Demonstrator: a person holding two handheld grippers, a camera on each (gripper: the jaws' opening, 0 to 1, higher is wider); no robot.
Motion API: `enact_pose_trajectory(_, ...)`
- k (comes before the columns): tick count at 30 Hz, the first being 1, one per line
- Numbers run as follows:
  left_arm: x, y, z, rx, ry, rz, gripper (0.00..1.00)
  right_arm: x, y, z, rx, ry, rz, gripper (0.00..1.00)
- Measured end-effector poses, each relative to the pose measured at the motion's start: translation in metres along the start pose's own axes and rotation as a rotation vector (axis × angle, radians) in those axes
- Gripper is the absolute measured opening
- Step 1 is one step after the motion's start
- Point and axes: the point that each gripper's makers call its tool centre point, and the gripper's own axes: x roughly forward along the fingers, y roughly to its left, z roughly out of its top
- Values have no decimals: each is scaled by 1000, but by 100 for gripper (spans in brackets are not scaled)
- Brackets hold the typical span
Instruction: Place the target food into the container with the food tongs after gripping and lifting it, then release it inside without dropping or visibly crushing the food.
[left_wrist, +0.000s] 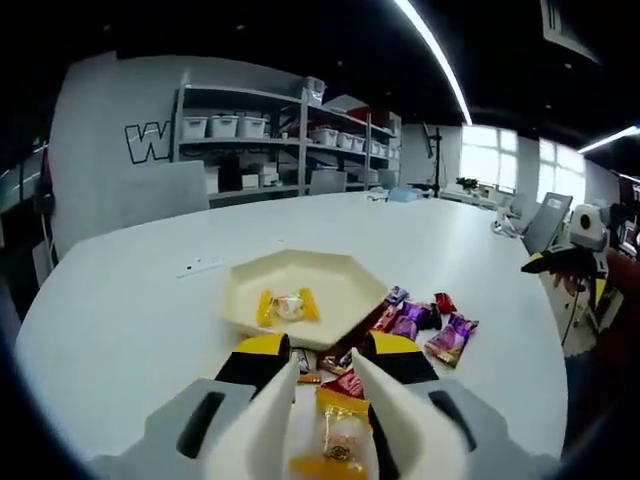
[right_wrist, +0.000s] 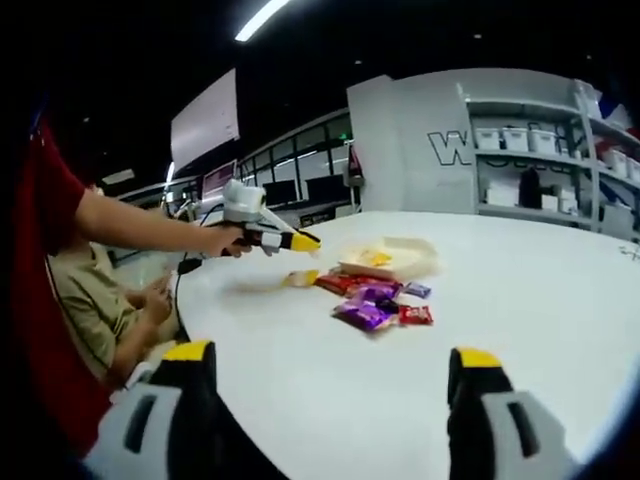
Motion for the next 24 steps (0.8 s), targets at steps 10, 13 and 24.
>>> enact_pose_trajectory(10, -11, -14, -7, -20, -11, -57, 29, 1, 3, -1, -3, 2, 6, 96)
enact_pose_trajectory(13, -14, -16, -11, -19, -6, -62, 29, 2, 4, -2, -6, 6, 8, 96)
enact_pose_trajectory(24, -25, -17, -27, -31, 7, -87, 29, 4, 7, -2, -5, 8, 16, 96)
